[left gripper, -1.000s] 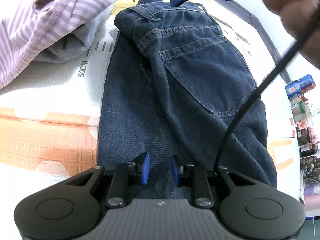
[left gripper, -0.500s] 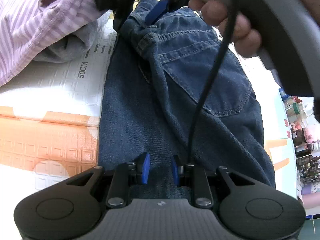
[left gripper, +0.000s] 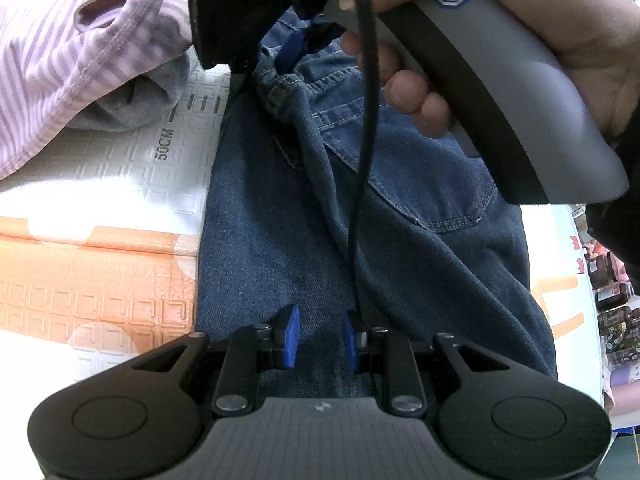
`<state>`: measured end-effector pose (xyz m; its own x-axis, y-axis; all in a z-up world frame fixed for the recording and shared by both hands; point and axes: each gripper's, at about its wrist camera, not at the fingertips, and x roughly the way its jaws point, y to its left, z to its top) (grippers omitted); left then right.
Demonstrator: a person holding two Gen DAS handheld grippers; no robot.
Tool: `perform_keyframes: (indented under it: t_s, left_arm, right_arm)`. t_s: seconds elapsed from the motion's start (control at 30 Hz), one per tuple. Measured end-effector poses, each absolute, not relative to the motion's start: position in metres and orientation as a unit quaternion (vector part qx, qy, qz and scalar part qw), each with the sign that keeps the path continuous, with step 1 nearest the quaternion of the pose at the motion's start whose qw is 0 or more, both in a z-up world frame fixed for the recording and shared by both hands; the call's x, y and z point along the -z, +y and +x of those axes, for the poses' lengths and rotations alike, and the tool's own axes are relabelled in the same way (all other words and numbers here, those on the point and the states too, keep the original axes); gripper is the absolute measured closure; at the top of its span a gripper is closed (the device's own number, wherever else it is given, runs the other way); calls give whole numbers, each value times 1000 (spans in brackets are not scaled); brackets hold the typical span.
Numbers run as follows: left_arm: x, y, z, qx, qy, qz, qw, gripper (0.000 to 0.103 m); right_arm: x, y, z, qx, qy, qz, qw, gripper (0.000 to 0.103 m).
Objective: Fold clothes
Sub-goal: 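Regrasp the folded waistband with the right gripper next to the left gripper, then open the left gripper off the waistband while the right gripper holds it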
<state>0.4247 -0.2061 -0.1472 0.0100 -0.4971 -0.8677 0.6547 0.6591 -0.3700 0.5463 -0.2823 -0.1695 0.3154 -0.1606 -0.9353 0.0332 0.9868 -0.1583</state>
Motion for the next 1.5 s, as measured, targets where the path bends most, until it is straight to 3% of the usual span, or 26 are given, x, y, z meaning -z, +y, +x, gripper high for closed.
perform_keyframes:
  t_s: [0.17, 0.6, 0.93, 1.4, 1.5]
  left_arm:
    - [146, -210, 425, 404, 576, 73, 706, 77]
    - [146, -214, 426, 405, 578, 82, 704, 76]
    - [150, -211, 428, 419, 573, 73, 700, 70]
    - [145, -208, 414, 445, 553, 77, 700, 53]
    - [146, -206, 417, 446, 559, 71, 696, 53]
  right_arm:
    - [155, -291, 541, 65, 570, -33, 819, 89]
    - [77, -357, 529, 139, 495, 110, 851, 91]
    - [66, -393, 542, 209, 436, 189, 855, 91]
    - [151, -368, 582, 187, 477, 193, 837, 90]
    - [165, -364, 582, 181, 482, 193, 835, 85]
